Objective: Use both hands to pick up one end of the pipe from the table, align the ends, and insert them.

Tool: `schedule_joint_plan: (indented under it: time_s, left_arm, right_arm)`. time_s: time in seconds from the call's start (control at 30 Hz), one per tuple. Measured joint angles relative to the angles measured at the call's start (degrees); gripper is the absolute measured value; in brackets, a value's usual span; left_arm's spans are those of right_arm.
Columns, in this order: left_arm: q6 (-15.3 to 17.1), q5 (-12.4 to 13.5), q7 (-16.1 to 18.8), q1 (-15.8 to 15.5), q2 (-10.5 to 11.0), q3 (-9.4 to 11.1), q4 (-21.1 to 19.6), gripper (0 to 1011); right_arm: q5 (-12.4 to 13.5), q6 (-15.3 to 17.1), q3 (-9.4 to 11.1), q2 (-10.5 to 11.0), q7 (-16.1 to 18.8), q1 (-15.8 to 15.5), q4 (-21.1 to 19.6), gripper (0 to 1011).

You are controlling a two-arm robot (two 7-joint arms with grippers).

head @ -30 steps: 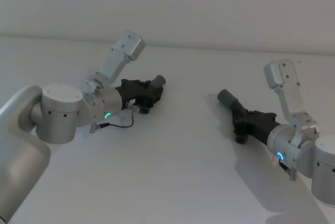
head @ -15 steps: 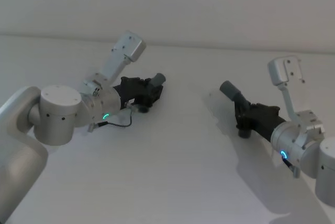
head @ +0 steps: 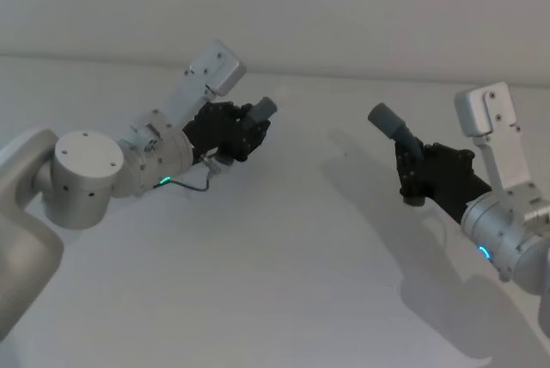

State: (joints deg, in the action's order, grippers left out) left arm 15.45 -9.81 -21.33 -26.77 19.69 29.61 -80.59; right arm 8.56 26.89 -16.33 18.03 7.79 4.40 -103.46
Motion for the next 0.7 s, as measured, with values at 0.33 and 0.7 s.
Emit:
schedule_joint_plan:
  time_s: [0.33, 0.7]
  left_arm:
    - [-6.6, 4.7, -1.9, -1.5, 2.5, 2.1, -1.1, 367]
    - [-16.0, 11.7, -3.8, -3.9, 5.7, 5.0, -2.1, 367]
  right_arm:
    - [-4.4, -9.1, -0.4, 4.7, 2.2, -0.8, -1.5, 174]
    - [-10.1, -17.1, -1.2, 9.7, 3.9, -0.9, -2.1, 174]
